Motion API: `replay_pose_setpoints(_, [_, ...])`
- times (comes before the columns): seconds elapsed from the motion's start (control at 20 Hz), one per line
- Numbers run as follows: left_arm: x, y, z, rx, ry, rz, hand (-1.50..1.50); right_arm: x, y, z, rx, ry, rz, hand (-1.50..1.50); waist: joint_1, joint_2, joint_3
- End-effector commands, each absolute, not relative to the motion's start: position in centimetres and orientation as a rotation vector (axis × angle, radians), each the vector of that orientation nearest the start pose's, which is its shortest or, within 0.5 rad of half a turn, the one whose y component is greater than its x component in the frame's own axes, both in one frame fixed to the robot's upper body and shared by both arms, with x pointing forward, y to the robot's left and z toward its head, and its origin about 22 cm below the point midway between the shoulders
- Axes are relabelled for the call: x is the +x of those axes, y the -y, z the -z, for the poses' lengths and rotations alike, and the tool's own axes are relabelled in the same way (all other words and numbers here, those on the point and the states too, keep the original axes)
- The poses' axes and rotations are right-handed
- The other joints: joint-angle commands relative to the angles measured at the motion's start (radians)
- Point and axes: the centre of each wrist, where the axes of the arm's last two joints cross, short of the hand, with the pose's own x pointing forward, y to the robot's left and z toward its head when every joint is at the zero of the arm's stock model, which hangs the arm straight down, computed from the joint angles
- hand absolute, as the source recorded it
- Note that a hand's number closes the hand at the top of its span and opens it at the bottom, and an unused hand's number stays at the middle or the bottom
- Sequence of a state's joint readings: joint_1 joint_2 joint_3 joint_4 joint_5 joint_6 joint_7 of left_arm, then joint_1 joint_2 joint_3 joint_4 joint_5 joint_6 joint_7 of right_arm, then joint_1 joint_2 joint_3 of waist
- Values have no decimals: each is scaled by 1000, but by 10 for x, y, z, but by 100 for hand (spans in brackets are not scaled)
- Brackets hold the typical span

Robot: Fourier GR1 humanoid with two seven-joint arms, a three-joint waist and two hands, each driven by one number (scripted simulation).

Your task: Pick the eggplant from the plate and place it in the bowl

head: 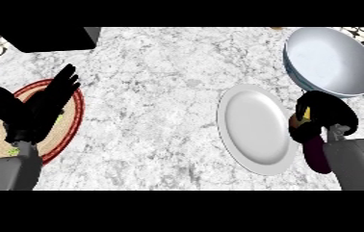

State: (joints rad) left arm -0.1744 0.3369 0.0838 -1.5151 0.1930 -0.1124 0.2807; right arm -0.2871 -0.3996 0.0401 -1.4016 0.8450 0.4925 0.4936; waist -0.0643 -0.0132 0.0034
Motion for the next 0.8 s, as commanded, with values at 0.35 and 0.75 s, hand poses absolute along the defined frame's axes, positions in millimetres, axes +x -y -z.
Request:
replay_pose_setpoints(0.35, [268, -319, -55, 83, 1407, 124, 0, 246, 500, -180, -885, 1124, -1103, 150, -6, 5, 5])
replay_pose_setpoints(0.75, [291, -308, -63, 41, 1418, 171, 0, 172, 597, -259, -975, 1268, -1145, 150, 26, 15, -1])
